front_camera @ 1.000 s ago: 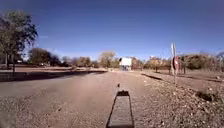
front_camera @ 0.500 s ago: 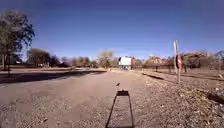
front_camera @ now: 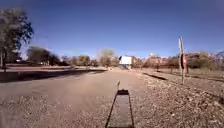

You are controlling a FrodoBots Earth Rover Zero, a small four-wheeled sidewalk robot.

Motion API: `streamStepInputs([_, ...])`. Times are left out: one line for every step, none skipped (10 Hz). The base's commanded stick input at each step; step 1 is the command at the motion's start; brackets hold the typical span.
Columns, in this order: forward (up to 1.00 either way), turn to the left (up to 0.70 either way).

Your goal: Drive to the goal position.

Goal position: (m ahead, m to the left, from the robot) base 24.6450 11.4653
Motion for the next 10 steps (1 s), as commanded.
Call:
streamStepInputs([0.70, 0.00])
streamStepInputs([0.70, 0.00])
streamStepInputs([0.70, 0.00])
streamStepInputs([0.70, 0.00])
streamStepInputs([0.70, 0.00])
streamStepInputs([0.70, 0.00])
streamStepInputs([0.70, 0.06])
streamStepInputs([0.70, 0.02])
streamStepInputs([0.70, 0.00])
streamStepInputs([0.70, 0.00])
